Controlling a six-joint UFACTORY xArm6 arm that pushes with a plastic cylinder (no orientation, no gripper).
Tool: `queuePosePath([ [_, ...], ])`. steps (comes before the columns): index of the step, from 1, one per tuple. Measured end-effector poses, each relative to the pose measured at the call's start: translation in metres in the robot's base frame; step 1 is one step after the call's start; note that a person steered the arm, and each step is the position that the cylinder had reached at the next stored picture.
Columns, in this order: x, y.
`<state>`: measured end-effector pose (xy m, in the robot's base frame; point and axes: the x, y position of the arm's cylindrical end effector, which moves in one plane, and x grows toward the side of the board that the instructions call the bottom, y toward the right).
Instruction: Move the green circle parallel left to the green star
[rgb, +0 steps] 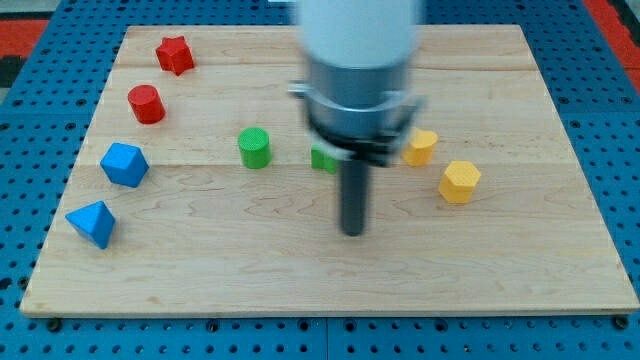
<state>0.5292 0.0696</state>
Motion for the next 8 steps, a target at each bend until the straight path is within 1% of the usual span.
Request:
queuePosePath([
  [1,-0.024,0.076],
  [2,-0.035,0.088],
  [4,-0.039,0.107],
  [5,-0.008,0.065],
  [6,-0.009,-0.011],
  [7,-0.016,-0.055],
  [8,-0.029,-0.046],
])
